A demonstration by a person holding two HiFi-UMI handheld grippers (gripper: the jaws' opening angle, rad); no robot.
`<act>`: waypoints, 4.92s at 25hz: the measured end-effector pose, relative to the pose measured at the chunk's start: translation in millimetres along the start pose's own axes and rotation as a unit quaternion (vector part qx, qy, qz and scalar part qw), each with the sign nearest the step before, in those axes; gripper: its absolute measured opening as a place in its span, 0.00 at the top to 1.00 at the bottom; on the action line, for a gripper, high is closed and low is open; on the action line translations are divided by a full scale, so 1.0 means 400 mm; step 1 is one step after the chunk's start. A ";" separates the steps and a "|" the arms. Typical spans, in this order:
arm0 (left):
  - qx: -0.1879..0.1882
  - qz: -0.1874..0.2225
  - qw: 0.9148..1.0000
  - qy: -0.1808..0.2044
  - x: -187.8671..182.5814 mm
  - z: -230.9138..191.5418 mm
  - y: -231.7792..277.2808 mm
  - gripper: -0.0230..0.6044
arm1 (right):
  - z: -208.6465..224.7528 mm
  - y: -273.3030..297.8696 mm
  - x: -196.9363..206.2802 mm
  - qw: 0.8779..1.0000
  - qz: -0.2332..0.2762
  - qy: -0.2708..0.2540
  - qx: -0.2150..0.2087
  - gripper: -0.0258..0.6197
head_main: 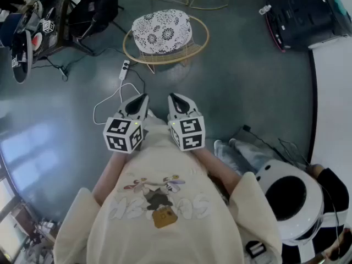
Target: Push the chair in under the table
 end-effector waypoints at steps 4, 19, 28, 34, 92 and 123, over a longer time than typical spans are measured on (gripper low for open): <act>0.002 -0.001 1.000 0.023 -0.004 0.019 0.007 0.95 | 0.017 0.006 -0.002 1.000 0.001 0.007 0.001 0.95; 0.025 -0.010 1.000 0.016 -0.027 -0.119 -0.051 0.95 | -0.060 0.134 -0.094 0.998 0.018 0.045 0.042 0.95; 0.032 -0.048 0.998 0.031 -0.046 -0.214 0.007 0.95 | -0.090 0.243 -0.076 0.998 -0.029 0.028 0.042 0.95; 0.039 -0.080 0.996 0.029 -0.098 -0.227 0.131 0.95 | 0.026 0.311 -0.069 0.996 -0.068 0.041 0.048 0.95; 0.084 -0.417 0.785 0.450 0.123 -0.287 0.803 0.85 | 0.440 0.592 0.269 0.691 -0.257 -0.602 -0.305 0.88; 0.010 -0.362 0.841 0.403 0.174 -0.234 0.844 0.83 | 0.496 0.556 0.327 0.709 -0.253 -0.606 -0.257 0.88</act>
Point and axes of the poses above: the fingertips, and each gripper's own axes: y forward along the fingers, z to its right, x out of its underside, the point moved 3 cm from there along -y, backward along the fingers, and after that the axes turned 14 degrees about -y, right-handed, at the moved point
